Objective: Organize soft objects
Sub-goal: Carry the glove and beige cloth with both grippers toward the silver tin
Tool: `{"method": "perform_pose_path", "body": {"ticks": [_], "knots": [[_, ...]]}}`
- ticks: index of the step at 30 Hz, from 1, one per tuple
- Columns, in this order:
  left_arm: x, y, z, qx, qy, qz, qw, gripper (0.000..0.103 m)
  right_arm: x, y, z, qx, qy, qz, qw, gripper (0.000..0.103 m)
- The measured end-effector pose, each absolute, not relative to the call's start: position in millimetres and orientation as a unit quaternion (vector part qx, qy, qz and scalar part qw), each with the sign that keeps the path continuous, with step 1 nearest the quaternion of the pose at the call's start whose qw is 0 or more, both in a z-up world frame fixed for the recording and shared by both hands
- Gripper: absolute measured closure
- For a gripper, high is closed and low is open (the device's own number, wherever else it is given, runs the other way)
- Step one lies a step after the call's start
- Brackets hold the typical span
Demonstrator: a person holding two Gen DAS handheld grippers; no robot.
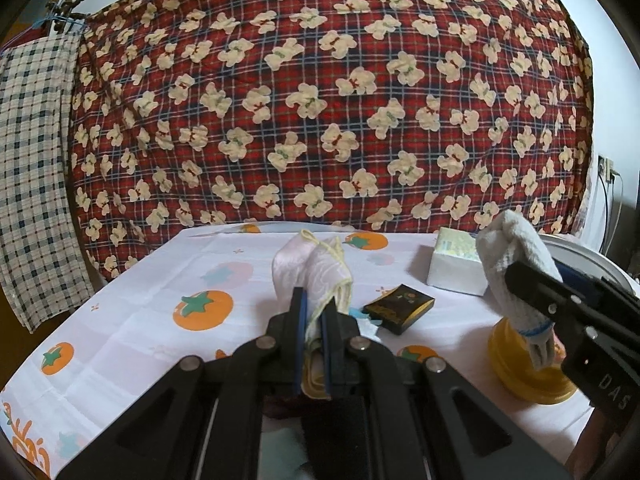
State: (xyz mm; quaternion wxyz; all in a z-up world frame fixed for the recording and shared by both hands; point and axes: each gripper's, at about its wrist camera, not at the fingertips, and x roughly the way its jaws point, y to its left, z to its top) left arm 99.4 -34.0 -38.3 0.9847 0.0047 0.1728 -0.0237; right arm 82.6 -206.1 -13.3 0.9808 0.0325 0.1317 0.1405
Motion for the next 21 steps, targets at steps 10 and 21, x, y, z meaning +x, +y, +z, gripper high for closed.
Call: {"method": "perform_pose_path", "body": {"ticks": [10,21], "knots": [[103.8,-41.6,-37.3,0.001,0.174,-0.015,0.985,0.099,81.0,-201.6,-14.8,0.008,0.137,0.124,0.983,0.065],[104.5,-42.8,-37.8,0.004,0.173,0.008,0.985,0.099,80.5,-208.1,-15.0,0.013,0.138,0.114,0.984,0.065]]}}
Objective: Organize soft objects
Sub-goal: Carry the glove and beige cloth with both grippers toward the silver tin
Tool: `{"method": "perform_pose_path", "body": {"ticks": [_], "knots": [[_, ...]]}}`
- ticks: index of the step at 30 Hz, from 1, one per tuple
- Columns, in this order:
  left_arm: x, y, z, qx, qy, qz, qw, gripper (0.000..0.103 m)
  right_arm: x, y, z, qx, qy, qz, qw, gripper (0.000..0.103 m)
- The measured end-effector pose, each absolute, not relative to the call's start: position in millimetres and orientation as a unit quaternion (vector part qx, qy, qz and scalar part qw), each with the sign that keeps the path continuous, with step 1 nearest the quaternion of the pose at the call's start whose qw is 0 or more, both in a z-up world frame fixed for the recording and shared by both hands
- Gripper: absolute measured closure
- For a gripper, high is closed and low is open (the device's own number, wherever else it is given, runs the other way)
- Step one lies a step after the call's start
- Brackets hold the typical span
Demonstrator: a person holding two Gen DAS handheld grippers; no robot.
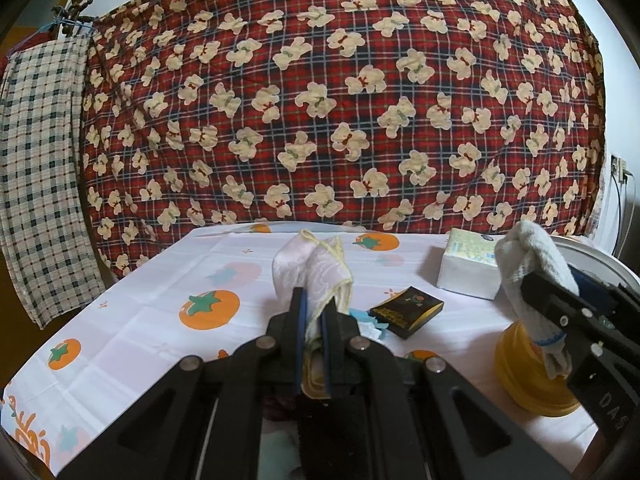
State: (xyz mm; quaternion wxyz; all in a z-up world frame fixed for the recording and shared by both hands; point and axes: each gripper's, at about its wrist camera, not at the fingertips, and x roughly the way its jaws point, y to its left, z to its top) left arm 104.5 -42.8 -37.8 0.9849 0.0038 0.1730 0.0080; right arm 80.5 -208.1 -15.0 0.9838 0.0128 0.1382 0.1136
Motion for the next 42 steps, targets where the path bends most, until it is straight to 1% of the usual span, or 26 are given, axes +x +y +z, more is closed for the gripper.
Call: {"method": "perform_pose_path", "body": {"ticks": [7,19,26,32,42], "knots": [[101,-47,-36,0.011,0.161,0.015,0.987,0.099,80,-211,-15,0.011,0.136,0.111,0.984,0.065],[100,-47,-35,0.01,0.163,0.042,0.986,0.099,80,-211,-15,0.012,0.135,0.107,0.985,0.065],[94,-52,-33,0.008,0.144,0.04,0.989,0.099,73,-214,-13,0.013,0.119,0.11,0.987,0.065],[95,-60,-33,0.006,0.143,0.031,0.989,0.099,65,-221,-10,0.003,0.103,0.117,0.988,0.065],[96,-89,-33,0.031,0.147,0.021,0.988,0.099,66,-255,-10,0.043,0.102,0.117,0.987,0.065]]}}
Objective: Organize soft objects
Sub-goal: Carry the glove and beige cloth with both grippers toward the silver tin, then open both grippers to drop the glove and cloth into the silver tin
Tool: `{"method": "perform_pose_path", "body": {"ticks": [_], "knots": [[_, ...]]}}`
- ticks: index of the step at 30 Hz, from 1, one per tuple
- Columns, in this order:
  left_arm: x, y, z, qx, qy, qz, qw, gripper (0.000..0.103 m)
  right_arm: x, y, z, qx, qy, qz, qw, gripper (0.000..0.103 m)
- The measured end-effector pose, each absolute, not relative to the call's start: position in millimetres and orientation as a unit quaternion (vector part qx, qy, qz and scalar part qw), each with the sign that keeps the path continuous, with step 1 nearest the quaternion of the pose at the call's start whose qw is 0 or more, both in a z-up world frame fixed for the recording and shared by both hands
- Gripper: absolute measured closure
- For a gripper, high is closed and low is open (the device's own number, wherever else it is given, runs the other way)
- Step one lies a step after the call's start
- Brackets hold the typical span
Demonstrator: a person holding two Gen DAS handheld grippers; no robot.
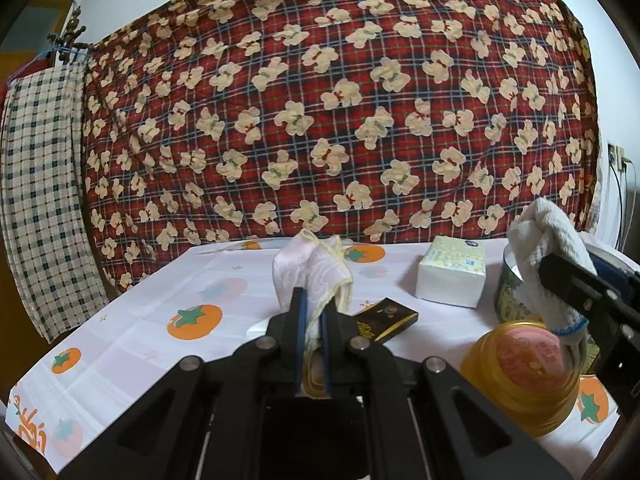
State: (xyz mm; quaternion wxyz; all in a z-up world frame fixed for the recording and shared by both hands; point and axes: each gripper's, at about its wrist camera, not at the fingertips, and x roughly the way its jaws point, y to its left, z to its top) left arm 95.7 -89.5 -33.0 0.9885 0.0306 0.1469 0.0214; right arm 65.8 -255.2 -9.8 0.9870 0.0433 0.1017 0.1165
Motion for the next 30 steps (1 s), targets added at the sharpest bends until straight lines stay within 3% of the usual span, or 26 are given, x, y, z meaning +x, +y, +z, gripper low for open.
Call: {"method": "perform_pose_path", "body": {"ticks": [17,30], "knots": [[101,-124,-32,0.039,0.162,-0.011,0.986,0.099,55,-297,-5,0.054,0.093,0.097,0.989,0.065],[123,-218,-3,0.073,0.219,-0.134,0.964,0.099,80,-391,8,0.063,0.134,0.016,0.989,0.064]]}}
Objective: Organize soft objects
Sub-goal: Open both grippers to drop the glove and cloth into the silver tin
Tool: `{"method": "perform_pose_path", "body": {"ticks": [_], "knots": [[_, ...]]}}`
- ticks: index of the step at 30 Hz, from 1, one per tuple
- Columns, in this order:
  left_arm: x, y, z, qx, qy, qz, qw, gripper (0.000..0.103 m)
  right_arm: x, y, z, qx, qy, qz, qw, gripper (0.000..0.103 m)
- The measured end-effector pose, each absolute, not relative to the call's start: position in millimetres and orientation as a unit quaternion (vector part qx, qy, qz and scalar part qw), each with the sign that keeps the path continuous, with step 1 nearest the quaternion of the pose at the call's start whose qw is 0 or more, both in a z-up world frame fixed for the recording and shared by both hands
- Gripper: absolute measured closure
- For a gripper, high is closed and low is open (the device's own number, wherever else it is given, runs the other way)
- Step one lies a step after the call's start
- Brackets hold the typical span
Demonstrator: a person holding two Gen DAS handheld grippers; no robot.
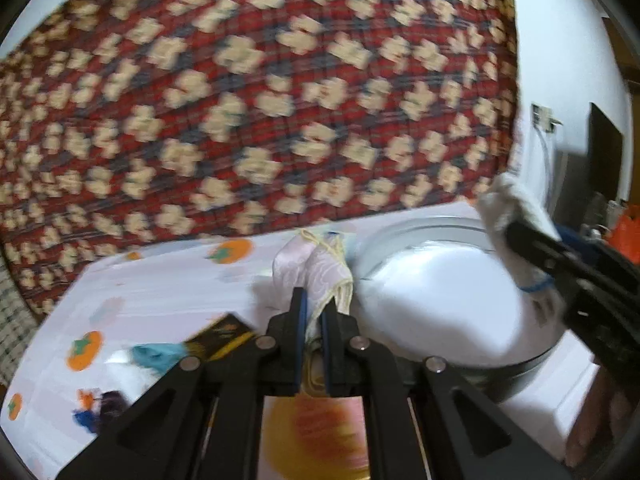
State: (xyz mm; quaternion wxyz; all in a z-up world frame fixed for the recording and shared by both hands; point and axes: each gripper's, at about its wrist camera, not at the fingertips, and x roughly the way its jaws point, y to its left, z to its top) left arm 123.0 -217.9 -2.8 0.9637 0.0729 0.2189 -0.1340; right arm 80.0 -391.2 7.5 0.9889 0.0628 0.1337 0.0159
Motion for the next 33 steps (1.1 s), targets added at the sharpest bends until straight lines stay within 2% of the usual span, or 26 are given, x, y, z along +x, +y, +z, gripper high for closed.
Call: {"method": "perform_pose_path", "body": {"ticks": [5,13,19,20,22,24,26,28,32,33], "knots": [[147,-253,5,0.056,0.285,-0.189,0.938,0.099,102,-442,2,0.091,0.184,-0.009,0.979,0.064],[169,-297,11,0.068,0.324,-0.211,0.92,0.099,127,-474,-8,0.089,0.247,-0.021,0.965,0.064],[181,-312,2,0.079,0.349,-0.208,0.91,0.096,133,-478,-13,0.089,0.259,-0.018,0.962,0.061],[182,-314,1,0.082,0.351,-0.205,0.91,0.093,136,-479,-15,0.09,0.261,-0.022,0.961,0.059],[186,-316,0,0.084,0.356,-0.202,0.909,0.085,137,-482,-19,0.097,0.263,-0.02,0.96,0.038],[189,-319,0,0.087,0.36,-0.199,0.907,0.056,136,-484,-20,0.102,0.257,-0.025,0.961,0.026],[188,-320,1,0.096,0.352,-0.195,0.91,0.05,133,-487,-20,0.109,0.248,-0.027,0.962,0.026],[183,-321,4,0.104,0.337,-0.196,0.915,0.049,127,-490,-18,0.12,0.237,-0.027,0.964,0.026],[168,-310,9,0.114,0.311,-0.188,0.925,0.037,106,-491,-18,0.136,0.203,-0.039,0.969,0.026],[164,-307,10,0.116,0.303,-0.185,0.928,0.031,101,-489,-19,0.136,0.194,-0.043,0.971,0.026]]}}
